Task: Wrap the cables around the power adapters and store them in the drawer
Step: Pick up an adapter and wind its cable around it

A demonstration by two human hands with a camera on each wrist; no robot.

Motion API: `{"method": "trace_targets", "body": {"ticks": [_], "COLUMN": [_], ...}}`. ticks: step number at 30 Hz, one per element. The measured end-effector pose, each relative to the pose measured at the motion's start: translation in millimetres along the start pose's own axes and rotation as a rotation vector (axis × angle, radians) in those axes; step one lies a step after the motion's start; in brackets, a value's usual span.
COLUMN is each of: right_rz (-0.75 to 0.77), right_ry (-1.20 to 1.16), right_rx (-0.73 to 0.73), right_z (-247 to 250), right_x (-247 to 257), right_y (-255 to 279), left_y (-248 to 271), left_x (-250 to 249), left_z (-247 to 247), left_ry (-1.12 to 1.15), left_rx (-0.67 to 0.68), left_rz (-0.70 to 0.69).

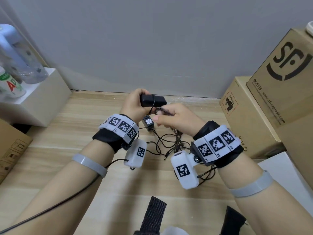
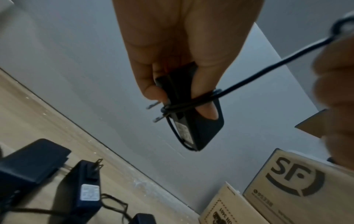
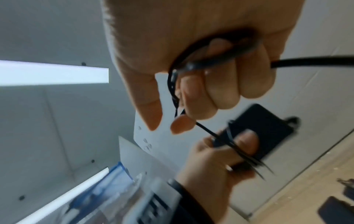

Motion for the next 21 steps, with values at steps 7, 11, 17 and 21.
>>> {"method": "trace_targets", "body": {"ticks": [7, 11, 17, 21], "right_rz": [0.089, 0.042, -0.164, -0.21], "right_ry": [-0.204, -0.176, -0.216, -0.306], "right_rx": [-0.277, -0.423, -0.426, -0.427], "right_z": [44, 64, 59, 52], "right_x": [14, -8, -55, -62], "right_y": [1, -5, -3, -3], "left_y": [5, 25, 35, 28], "left_x": [11, 2, -30, -27], "left_z": [-16, -37, -30, -35], "left_ry": [-0.153, -0.153, 0.421, 0.738], "left_rx": [0.241, 0.549, 0.696, 0.586], "left_rz": [0.033, 0.03, 0.01, 0.058]}}
Point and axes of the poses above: each hand's wrist, its own y-axis away from the middle knuckle, its own z-axis out of the back of the hand, x = y × z, the point moved 9 cm from there along -y, towards the middle knuckle, and after that the axes turned 2 degrees about z, right-handed, at the moved point
